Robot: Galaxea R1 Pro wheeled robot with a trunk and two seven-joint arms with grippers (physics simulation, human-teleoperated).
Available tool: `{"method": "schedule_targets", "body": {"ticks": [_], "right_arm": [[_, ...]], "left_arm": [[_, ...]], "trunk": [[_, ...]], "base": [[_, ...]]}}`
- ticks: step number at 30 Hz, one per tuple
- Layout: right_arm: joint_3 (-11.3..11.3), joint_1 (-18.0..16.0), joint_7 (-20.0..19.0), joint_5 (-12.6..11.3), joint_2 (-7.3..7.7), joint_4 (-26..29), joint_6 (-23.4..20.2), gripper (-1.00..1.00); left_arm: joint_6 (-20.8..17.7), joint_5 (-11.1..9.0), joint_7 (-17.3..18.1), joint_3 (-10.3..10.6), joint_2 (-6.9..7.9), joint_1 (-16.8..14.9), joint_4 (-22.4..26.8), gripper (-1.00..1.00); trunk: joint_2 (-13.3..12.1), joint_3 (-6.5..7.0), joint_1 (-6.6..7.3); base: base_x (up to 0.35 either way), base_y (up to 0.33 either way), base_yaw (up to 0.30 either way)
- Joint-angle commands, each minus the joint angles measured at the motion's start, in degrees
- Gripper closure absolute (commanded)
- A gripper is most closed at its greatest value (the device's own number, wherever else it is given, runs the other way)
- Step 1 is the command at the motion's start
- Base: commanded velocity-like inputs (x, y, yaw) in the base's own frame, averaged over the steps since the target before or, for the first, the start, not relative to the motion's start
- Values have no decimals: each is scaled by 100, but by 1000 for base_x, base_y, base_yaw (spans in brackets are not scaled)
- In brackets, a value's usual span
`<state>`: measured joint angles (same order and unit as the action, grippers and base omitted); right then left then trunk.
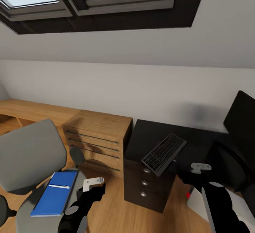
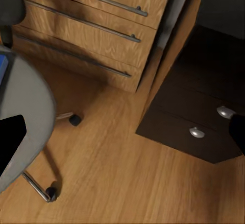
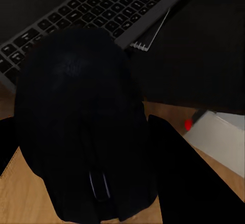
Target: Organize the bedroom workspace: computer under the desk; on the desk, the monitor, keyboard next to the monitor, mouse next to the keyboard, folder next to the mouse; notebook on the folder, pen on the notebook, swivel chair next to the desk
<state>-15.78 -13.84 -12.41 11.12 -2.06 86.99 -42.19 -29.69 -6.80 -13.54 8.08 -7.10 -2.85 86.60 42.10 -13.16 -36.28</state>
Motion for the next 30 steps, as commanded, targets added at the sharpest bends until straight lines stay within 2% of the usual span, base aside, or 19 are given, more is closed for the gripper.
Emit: {"method": "schedule_targets", "body": {"ticks": [1,8,19,30], "right_arm": [[-13,-5,-42,40,-5,9,-26,100],[-13,-5,-42,36,-5,-8,-26,100],[2,-5,-47,31,-13,-79,-26,100],[328,-5,-51,31,-14,-261,-26,100]], "left_arm": [[-21,-60,-52,9,1,-5,6,-100],[-19,-58,-52,9,6,-5,5,-100],[-19,-58,-52,9,-2,-5,-19,-100],[-19,-58,-56,15,-10,-5,-24,-100]], "trunk": [[7,-9,-5],[7,-9,-5],[7,-9,-5],[7,-9,-5]], "base": [[324,0,189],[142,0,218],[308,0,254],[321,0,240]]}}
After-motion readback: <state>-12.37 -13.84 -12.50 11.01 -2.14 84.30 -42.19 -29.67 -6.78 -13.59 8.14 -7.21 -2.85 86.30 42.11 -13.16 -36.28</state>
